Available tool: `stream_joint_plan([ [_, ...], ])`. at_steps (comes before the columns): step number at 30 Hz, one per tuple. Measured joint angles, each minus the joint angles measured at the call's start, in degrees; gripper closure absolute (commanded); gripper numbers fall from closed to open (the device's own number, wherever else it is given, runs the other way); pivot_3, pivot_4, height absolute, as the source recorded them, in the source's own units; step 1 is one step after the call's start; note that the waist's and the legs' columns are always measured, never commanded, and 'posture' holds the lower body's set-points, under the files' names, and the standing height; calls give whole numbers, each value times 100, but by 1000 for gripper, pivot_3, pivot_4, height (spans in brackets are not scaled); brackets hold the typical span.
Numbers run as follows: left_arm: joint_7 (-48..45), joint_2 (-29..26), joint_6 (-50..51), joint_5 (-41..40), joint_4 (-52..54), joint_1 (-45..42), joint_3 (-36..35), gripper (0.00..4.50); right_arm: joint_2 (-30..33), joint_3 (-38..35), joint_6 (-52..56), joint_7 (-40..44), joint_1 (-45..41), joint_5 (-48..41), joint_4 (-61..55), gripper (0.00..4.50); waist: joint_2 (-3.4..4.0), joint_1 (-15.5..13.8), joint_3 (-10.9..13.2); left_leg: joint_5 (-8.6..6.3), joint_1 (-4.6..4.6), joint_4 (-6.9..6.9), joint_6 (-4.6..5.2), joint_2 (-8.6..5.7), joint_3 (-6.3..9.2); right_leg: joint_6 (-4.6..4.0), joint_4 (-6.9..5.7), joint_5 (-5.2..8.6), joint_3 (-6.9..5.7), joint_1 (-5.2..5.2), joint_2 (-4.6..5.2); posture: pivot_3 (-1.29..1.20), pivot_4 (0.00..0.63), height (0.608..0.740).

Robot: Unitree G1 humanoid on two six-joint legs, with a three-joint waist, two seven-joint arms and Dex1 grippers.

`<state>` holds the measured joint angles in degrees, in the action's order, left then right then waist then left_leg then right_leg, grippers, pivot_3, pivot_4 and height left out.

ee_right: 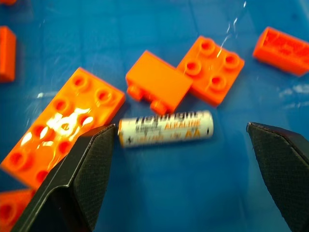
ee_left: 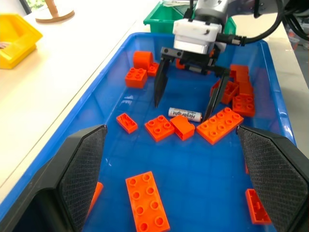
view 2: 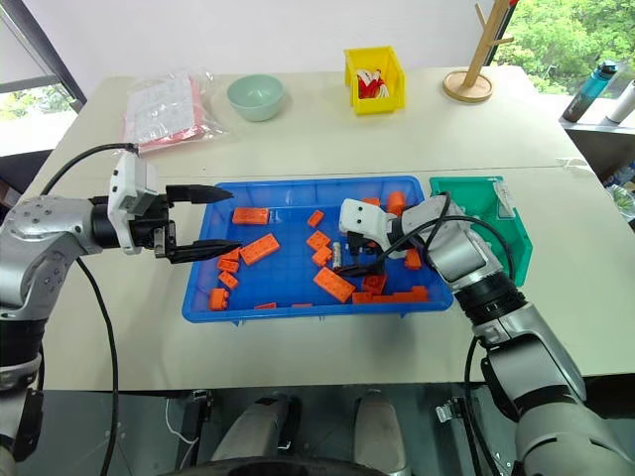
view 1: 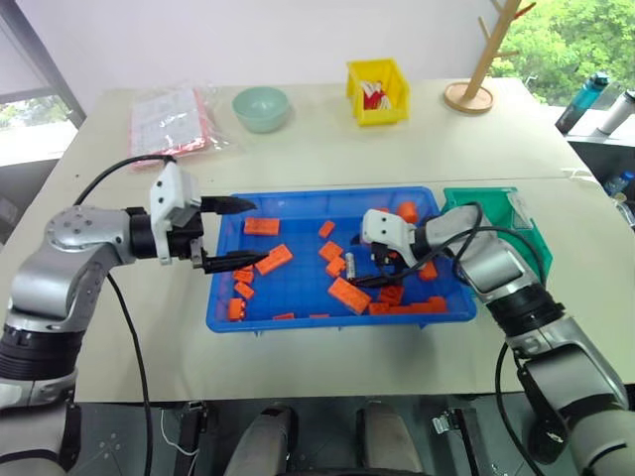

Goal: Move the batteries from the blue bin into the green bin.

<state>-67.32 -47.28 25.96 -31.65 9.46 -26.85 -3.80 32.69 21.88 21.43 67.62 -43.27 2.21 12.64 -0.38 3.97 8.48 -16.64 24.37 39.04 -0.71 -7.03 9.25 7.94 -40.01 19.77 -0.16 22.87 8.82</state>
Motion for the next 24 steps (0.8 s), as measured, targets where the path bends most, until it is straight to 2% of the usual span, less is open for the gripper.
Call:
stream_joint_plan([
  [1, 1, 0, -1, 0, -3, -1, 0, 0, -37, 0, -20, -22, -22, 3, 45, 60, 0, 0, 0, 0, 0, 0, 0, 0, 1, 0, 0, 0, 0, 0, 0, 0, 150, 719],
  [3, 3, 0, -1, 2, -8, -1, 0, 0, -79, 2, -58, -32, -53, 5, 119, 570, 0, -4, 0, 0, 0, 1, 0, -1, 3, 0, -1, 0, 0, -1, 0, 0, 150, 719],
  [7, 4, 0, -3, 4, -17, -1, 0, 0, -90, 3, -69, -27, -54, 27, 130, 2159, 0, -7, 0, 0, 0, 2, 0, -2, 6, 0, -1, 0, 0, -3, 0, 0, 150, 719],
  [11, 4, 0, -11, 15, -36, -1, 0, 0, -8, 1, -14, 10, -9, 21, -18, 2206, 0, -6, 0, 0, 0, 2, 0, -2, 7, 0, -1, 0, 0, -3, 0, 0, 150, 719],
  [15, 4, 39, -52, 71, -89, -23, 16, 0, 216, -147, 518, 18, 128, -157, -712, 2206, 0, -13, 0, 0, 2, 2, 0, -3, 7, 0, -1, 0, 0, -2, 1, 0, 150, 719],
  [19, -7, 113, -62, 107, -151, -50, 36, 0, 575, -921, 1314, -158, 90, -557, -1593, 2206, 0, -32, 0, 0, 4, 4, 0, -4, 7, 0, 0, 0, 0, -3, 1, 0, 150, 719],
  [24, -58, 191, -160, 119, -259, -66, 80, 0, 1465, -2110, 2097, -523, 270, -901, -2101, 2206, 0, -146, 0, 0, 4, 4, 1, -7, 5, 0, 4, 0, 0, -7, 4, 0, 150, 719],
])
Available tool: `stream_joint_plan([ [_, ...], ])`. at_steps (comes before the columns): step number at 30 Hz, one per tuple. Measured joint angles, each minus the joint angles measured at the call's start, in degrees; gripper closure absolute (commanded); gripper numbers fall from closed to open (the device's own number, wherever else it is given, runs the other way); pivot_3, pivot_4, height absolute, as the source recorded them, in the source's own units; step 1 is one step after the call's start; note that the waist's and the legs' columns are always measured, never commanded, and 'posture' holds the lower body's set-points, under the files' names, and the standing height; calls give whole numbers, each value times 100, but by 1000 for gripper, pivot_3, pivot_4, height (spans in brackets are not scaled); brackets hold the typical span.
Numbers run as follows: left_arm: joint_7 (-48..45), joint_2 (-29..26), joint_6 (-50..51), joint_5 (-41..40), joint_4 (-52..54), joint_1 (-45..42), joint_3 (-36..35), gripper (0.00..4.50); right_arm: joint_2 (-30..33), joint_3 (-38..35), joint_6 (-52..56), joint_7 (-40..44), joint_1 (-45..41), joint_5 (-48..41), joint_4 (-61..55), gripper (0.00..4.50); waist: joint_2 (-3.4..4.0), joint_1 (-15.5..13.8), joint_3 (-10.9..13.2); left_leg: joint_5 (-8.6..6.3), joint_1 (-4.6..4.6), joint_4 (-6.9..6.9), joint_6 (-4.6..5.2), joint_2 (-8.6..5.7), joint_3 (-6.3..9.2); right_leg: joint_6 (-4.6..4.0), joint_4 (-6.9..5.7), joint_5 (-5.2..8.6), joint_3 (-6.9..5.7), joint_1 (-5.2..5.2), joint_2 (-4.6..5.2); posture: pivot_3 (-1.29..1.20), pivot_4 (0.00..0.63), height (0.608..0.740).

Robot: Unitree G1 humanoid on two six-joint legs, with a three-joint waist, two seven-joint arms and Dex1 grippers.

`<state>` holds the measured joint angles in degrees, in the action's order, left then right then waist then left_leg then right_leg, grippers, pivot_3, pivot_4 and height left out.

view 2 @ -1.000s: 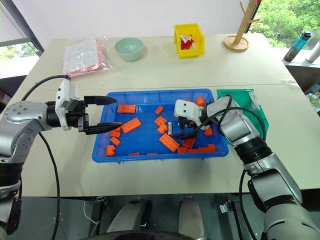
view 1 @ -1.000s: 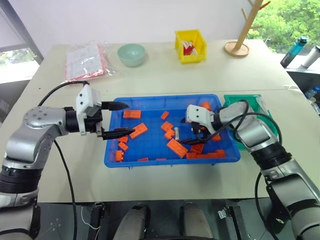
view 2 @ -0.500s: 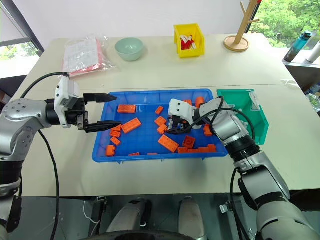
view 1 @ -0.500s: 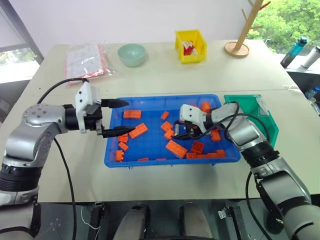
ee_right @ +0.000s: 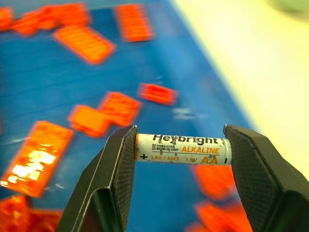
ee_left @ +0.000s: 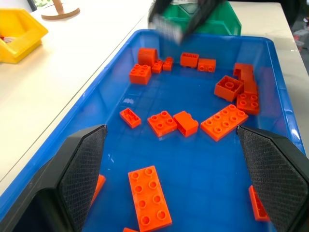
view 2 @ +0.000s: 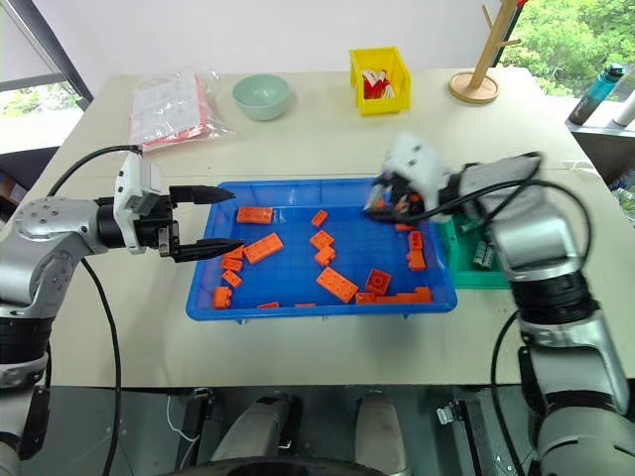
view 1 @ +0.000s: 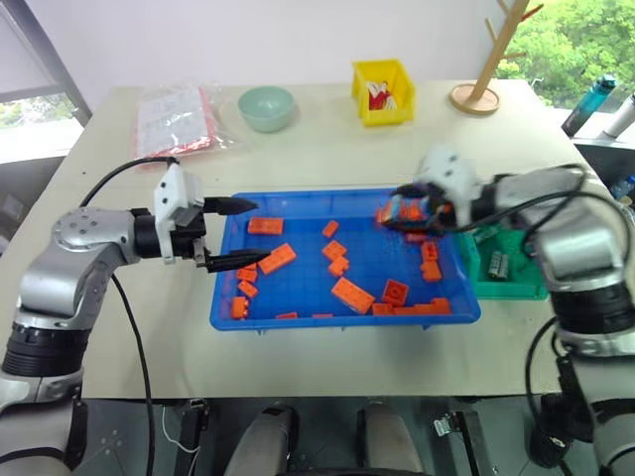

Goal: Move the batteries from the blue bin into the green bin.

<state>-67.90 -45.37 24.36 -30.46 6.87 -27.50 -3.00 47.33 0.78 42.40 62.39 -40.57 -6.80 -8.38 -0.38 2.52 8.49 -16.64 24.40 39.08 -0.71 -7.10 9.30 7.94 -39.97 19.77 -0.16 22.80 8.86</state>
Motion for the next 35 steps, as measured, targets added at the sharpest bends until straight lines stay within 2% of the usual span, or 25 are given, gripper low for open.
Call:
stream_joint_plan([
  [4, -92, 68, -55, 43, -208, -66, 64, 0, 651, -719, 175, -226, 862, -48, -29, 2206, -1, -47, 0, 0, 0, 2, 1, -5, -4, 0, 3, 0, 1, -4, 6, 0, 150, 719],
  [8, -238, 133, -140, 131, -465, -299, 203, 0, 794, -1197, 307, -501, 1678, -125, -79, 2206, -1, -15, 0, 0, 0, 2, 1, 0, -14, 0, 2, 0, 0, -4, 5, 0, 150, 719],
  [9, -284, 168, -163, 154, -513, -374, 222, 0, 789, -1311, 334, -596, 1852, -179, -168, 1181, 0, 1, -1, 0, 0, 0, 1, 2, -19, 1, 0, 1, 0, -3, 5, 0, 150, 719],
  [12, -329, 215, -242, 186, -585, -497, 241, 0, 760, -1414, 407, -848, 1958, -257, -186, 99, 0, 22, -1, 0, -2, -2, 1, 7, -29, 1, 1, 1, 0, -1, 4, 0, 150, 719],
  [20, -461, 252, -311, 295, -730, -534, 281, 0, 833, -1620, 210, -1103, 1959, -486, -95, 99, 0, -29, -1, 0, -1, 3, 1, 2, -22, 1, 2, 1, 0, -4, 6, 0, 150, 719],
  [23, -447, 199, -339, 298, -753, -515, 238, 0, 1114, -2104, -145, -780, 2136, -708, 155, 99, 0, -47, -1, 0, -1, 2, 1, 1, -20, 1, 9, 1, 0, -6, 6, 0, 150, 719],
  [26, -409, 59, -339, 295, -840, -411, 84, 0, 1371, -2644, -591, -285, 2772, -855, 282, 99, -1, -35, -1, 0, -2, 1, 1, 3, -18, 1, 8, 1, -1, -11, 3, 0, 150, 719],
  [30, -307, -240, -257, 222, -910, -74, -394, 0, 1386, -3337, -856, 487, 3869, -1178, 633, 99, -1, -6, -1, 0, -4, 1, 1, 5, -20, 1, 9, 1, -2, -13, 3, 0, 150, 719],
  [35, -295, -574, -178, 155, -945, 242, -860, 0, 1386, -3889, -865, 960, 4416, -1487, 769, 99, 1, -1, -2, 0, -10, 0, 1, 18, -21, 2, 66, 1, -2, -36, -9, 0, 150, 719],
])
